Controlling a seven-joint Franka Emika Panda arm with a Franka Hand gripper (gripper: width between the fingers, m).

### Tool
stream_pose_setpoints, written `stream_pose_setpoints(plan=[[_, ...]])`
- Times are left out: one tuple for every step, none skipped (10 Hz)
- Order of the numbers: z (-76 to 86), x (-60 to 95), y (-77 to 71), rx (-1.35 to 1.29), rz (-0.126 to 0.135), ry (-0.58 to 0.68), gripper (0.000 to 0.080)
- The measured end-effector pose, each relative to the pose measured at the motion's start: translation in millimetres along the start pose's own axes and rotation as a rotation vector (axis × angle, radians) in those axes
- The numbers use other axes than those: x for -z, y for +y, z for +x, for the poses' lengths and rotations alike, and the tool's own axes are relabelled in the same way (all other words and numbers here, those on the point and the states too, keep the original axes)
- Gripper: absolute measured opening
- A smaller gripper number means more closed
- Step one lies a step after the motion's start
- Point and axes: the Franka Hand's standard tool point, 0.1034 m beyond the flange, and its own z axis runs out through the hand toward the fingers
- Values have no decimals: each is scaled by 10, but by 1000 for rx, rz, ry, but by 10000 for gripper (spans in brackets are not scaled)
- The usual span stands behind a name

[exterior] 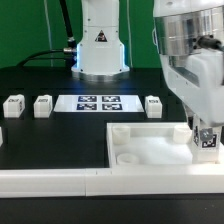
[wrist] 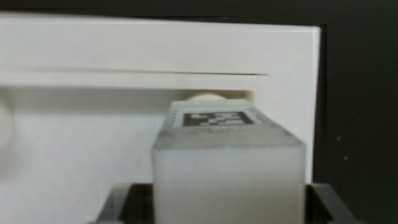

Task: Assemble square table

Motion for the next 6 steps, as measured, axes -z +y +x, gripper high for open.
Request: stream_pose_setpoints(plan=[[-20, -3, 3, -79, 0, 1, 290], [-29, -2, 3, -95, -1, 1, 290], [-23, -2, 4, -77, -1, 2, 377], [-27, -2, 10, 11, -8, 8, 377], [-47, 12, 14, 212, -30, 27, 540], [-56, 12, 12, 349, -31, 25, 616]])
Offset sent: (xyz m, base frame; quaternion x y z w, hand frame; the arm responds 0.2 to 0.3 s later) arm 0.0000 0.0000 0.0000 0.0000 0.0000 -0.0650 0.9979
